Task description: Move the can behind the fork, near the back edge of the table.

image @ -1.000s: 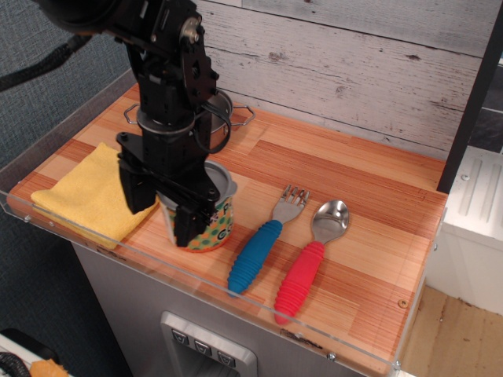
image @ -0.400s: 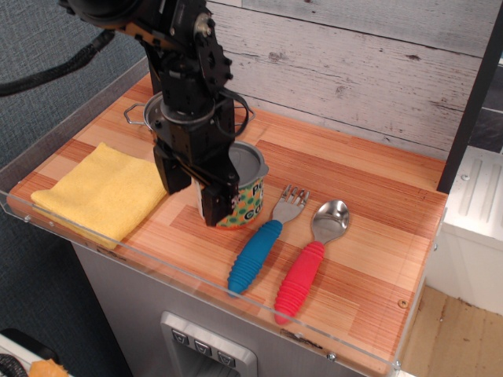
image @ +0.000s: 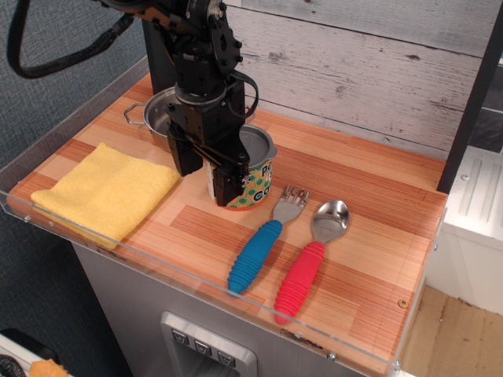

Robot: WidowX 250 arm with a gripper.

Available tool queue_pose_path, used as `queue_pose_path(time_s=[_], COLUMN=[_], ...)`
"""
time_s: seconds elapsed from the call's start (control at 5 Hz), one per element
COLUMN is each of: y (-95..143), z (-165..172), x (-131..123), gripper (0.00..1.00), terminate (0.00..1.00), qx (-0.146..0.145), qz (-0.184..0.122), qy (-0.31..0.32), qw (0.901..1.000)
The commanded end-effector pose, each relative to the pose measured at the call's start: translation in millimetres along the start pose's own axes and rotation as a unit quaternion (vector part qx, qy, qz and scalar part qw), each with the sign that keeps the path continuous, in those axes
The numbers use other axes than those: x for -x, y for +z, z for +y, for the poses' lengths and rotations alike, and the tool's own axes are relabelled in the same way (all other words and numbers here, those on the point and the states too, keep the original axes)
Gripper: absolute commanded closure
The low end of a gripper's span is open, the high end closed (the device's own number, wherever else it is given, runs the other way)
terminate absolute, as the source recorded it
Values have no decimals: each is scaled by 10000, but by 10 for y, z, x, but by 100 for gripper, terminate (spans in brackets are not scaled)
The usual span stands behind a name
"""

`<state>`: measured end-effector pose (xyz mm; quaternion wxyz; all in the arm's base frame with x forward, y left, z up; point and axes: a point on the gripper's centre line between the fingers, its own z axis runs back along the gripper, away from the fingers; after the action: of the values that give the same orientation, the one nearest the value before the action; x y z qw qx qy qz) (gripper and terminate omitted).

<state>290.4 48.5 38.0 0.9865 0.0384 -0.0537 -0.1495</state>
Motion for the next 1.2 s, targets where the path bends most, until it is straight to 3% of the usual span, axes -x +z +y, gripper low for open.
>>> queue_pose_path(time_s=[0.0, 0.8, 1.0], y=[150, 93, 103], z=[66, -5, -68], x=[-275, -677, -831], gripper=[0, 0, 0], terminate=[0, 0, 0], qx=[-138, -74, -187], qz=[-218, -302, -338], qy=[-57, -225, -304], qw=[9997, 9993, 9988])
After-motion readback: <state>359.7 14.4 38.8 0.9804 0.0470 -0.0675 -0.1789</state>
